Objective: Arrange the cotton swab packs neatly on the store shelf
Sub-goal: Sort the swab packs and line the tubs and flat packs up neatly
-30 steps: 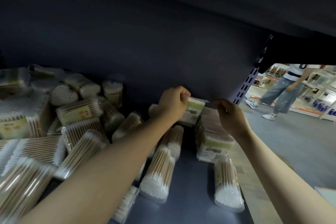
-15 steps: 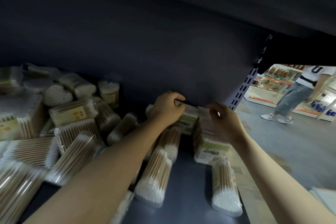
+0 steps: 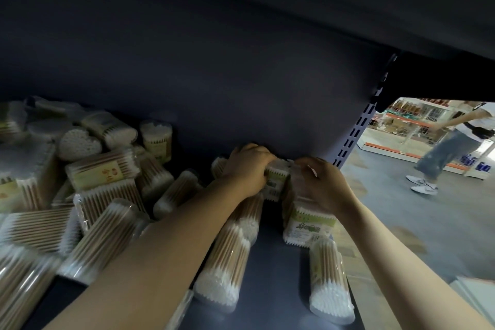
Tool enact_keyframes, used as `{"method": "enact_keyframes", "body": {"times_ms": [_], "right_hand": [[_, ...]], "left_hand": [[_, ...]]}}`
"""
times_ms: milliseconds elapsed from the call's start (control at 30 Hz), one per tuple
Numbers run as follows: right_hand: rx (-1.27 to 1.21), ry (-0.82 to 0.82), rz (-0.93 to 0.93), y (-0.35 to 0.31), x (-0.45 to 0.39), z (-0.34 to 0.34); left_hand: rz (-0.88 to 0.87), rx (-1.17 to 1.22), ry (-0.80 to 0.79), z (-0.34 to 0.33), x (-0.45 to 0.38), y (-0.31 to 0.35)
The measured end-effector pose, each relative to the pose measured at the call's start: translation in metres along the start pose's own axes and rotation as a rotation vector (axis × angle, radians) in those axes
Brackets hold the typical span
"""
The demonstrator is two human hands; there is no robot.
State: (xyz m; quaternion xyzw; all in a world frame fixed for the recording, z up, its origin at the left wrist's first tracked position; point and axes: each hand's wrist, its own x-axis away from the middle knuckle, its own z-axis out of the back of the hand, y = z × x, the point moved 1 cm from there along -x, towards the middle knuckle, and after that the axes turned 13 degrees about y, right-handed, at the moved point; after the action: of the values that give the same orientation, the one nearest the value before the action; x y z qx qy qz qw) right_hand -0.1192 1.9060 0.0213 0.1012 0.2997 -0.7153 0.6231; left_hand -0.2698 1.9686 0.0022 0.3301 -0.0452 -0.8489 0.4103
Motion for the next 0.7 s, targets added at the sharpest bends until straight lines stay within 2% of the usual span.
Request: {"method": "enact_keyframes", "body": {"times_ms": [367,700], "right_hand": [[0.057,-0.018,0.04,0.0004,-0.0005,-0.0035],[0.032,-0.011,0.02,-0.0027,0.0,-0.001]], "left_hand": [[0.04,-0.088,0.076,-0.0057,0.0019,0.0052],[0.07,0.018,0.0,0.0016,0.0024,0.0073]]}}
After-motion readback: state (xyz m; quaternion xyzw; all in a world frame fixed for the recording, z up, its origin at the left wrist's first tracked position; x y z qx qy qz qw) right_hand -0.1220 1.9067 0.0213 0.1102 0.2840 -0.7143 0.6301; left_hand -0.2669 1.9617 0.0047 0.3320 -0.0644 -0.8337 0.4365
